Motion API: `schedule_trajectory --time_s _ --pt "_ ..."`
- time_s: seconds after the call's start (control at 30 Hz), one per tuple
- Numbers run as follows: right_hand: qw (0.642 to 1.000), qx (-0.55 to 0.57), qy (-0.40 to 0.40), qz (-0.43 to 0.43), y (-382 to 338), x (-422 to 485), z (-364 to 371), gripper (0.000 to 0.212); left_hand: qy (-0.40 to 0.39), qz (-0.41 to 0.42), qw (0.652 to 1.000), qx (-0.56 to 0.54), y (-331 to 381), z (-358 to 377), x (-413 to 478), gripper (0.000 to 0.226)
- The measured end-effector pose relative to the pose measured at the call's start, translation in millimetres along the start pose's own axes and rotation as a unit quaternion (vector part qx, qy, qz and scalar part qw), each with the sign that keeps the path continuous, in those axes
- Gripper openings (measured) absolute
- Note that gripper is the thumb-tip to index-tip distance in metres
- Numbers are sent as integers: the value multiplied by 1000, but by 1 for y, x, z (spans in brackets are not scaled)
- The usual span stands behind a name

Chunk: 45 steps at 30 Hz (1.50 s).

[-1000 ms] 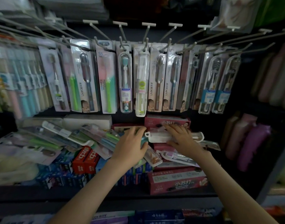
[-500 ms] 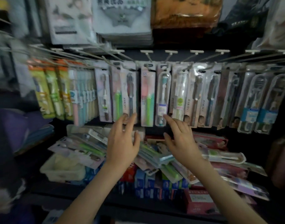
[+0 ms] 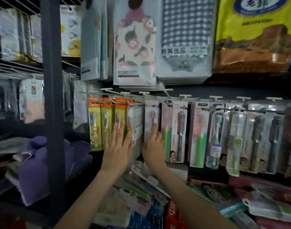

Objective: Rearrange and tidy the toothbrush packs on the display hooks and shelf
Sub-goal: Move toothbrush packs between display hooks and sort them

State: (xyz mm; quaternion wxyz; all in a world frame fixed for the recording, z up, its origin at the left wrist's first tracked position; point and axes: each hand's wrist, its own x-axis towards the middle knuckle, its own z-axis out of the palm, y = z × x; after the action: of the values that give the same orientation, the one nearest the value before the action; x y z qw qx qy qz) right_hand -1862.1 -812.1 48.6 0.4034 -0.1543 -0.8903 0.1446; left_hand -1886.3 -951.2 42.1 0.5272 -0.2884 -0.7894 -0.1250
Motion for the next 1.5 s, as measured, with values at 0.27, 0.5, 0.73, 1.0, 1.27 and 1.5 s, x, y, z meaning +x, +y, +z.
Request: schedule_trajectory --time_s 0.27,0.5,0.73,1.0,1.27,1.5 --pt "998 -8 17 59 -8 19 9 98 -31 2 999 -23 -14 19 -2 55" --pt "993 113 -18 14 -6 4 -16 92 -39 13 998 -47 -6 12 -4 59" --pt "989 117 -79 -52 4 -16 -58 87 -73 -11 993 -93 3 -3 -11 67" --pt "977 35 -187 -96 21 -31 -92 78 -71 -12 989 -127 29 -21 -17 83" --pt "973 124 -192 9 86 -84 -142 74 -53 -28 990 -131 82 -39 -19 85" --pt "986 145 -10 78 172 -112 -219 75 -54 44 972 -225 197 -47 1 88"
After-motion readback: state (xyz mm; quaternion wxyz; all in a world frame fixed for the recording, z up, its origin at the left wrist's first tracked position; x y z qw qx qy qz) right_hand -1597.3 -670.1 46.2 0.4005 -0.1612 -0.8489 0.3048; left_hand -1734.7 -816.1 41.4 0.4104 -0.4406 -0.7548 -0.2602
